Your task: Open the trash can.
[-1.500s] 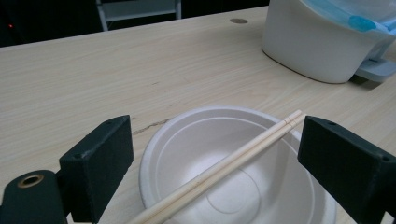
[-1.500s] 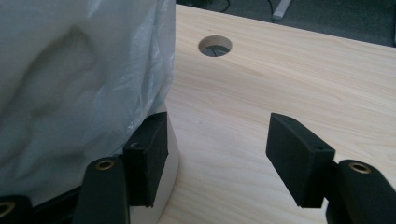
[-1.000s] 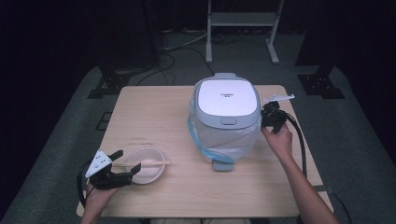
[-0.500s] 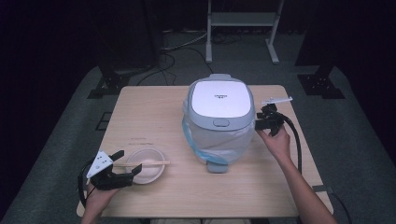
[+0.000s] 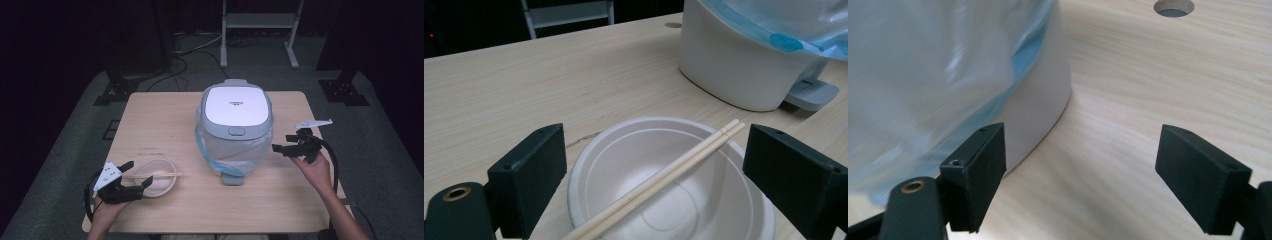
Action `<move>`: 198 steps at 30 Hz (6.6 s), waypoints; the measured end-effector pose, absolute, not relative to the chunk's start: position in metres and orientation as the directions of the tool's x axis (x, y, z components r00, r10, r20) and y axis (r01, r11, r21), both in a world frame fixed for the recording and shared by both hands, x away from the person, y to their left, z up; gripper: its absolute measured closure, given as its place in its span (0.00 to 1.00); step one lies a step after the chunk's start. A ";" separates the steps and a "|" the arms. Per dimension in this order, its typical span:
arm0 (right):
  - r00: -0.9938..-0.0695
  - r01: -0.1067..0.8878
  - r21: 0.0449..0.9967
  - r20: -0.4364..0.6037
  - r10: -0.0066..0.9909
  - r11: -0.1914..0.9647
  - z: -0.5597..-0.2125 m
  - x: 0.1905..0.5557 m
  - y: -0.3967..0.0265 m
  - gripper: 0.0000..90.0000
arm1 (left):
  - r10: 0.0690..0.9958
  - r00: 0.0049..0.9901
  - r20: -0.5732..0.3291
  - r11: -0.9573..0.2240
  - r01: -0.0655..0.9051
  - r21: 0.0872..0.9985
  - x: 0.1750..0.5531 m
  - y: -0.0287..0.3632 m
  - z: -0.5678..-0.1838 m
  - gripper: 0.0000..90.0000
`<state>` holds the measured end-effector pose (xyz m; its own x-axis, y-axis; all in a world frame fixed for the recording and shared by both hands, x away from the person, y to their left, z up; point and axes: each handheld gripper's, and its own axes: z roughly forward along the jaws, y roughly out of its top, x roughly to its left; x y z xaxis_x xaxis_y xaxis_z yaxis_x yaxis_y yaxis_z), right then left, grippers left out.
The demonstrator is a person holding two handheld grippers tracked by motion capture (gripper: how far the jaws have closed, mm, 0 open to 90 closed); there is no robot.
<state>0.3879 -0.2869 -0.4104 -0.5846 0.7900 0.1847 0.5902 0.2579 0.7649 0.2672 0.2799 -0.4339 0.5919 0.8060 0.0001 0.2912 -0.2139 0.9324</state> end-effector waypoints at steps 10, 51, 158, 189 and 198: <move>-0.644 0.584 0.741 0.175 0.745 0.330 -0.419 0.353 -0.282 0.22 | 0.805 0.593 -0.001 -0.213 0.290 0.933 0.266 0.280 -0.433 0.11; -0.849 0.433 0.744 0.146 0.508 0.509 -0.442 0.306 -0.176 0.85 | 0.806 0.592 -0.001 -0.209 0.286 0.935 0.266 0.282 -0.433 0.11; -0.803 0.254 0.748 -0.191 0.565 0.614 -0.475 0.316 -0.130 1.00 | 0.527 0.844 0.099 -0.606 0.292 0.740 0.315 0.273 -0.417 0.26; -0.799 0.263 0.759 -0.175 0.576 0.596 -0.476 0.315 -0.129 1.00 | 0.391 0.920 0.029 -0.776 0.312 0.548 0.333 0.261 -0.426 0.88; -0.799 0.265 0.759 -0.173 0.576 0.595 -0.476 0.315 -0.129 1.00 | 0.398 0.917 0.011 -0.765 0.326 0.555 0.336 0.262 -0.423 0.88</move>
<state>0.3149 -0.1291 -0.4756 -0.7992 0.5757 -0.1728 0.2646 0.5951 0.7588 0.3358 0.2620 -0.4225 0.9171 0.3985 0.0108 0.3258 -0.7651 0.5554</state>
